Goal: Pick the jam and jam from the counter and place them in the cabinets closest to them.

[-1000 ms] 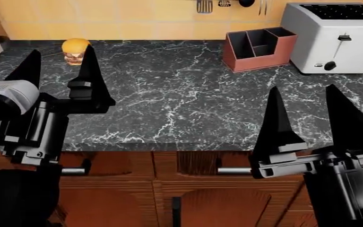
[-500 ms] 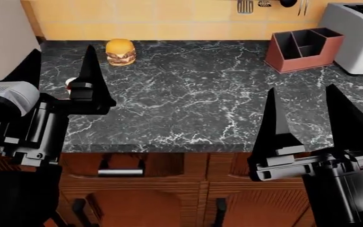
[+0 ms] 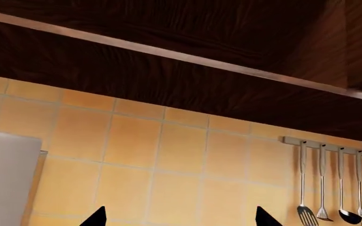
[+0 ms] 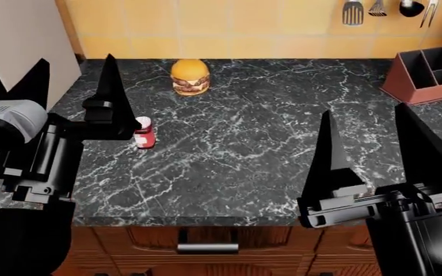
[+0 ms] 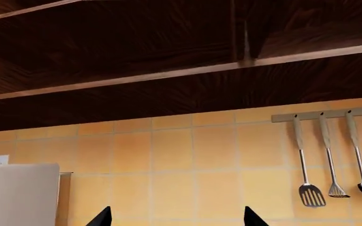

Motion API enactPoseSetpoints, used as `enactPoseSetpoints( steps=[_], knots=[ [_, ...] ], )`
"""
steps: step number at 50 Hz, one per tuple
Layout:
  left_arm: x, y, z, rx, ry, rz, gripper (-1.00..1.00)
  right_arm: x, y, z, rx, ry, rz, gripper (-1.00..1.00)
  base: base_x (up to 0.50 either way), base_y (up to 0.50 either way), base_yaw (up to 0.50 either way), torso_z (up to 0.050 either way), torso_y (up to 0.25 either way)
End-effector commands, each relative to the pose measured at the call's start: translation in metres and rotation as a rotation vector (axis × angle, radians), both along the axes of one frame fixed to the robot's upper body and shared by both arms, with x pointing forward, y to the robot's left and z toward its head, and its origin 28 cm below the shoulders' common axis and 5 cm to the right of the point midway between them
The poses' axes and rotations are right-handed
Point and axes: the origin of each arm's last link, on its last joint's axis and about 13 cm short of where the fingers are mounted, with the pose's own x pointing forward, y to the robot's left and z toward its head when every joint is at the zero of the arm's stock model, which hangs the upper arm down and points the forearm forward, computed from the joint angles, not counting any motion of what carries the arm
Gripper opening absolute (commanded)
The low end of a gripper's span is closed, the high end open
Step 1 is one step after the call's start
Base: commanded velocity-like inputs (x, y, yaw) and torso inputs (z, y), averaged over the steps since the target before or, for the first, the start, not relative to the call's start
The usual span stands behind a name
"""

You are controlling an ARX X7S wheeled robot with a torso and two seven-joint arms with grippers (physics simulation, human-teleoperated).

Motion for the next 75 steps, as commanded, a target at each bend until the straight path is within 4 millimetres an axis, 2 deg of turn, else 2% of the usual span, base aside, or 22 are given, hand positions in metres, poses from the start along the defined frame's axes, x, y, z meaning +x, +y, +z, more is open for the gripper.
enactPoseSetpoints(
  steps=[1, 24, 34, 43, 75],
  knots=[
    [-0.001, 0.0, 0.0, 0.0, -0.002, 0.0, 1.0, 0.0, 0.0, -0.001, -0.008, -0.009, 0.003, 1.0, 0.38, 0.39, 0.0, 0.0, 0.0],
    [-0.001, -0.001, 0.001, 0.001, -0.001, -0.002, 1.0, 0.003, 0.001, 0.001, 0.011, 0.056, -0.006, 1.0, 0.1, 0.49, 0.0, 0.0, 0.0],
    [0.001, -0.001, -0.001, 0.004, 0.005, -0.005, 1.0, 0.018, 0.005, 0.001, 0.003, 0.217, 0.015, 1.0, 0.0, 0.0, 0.0, 0.0, 0.0],
    [0.002, 0.0, -0.002, 0.004, 0.007, -0.005, 1.0, 0.041, 0.014, 0.01, -0.101, 0.398, 0.11, 1.0, 0.0, 0.0, 0.0, 0.0, 0.0],
    [0.0, -0.001, -0.001, 0.003, 0.009, -0.004, 1.0, 0.093, 0.022, 0.037, -0.264, 0.596, 0.139, 1.0, 0.0, 0.0, 0.0, 0.0, 0.0]
  ],
)
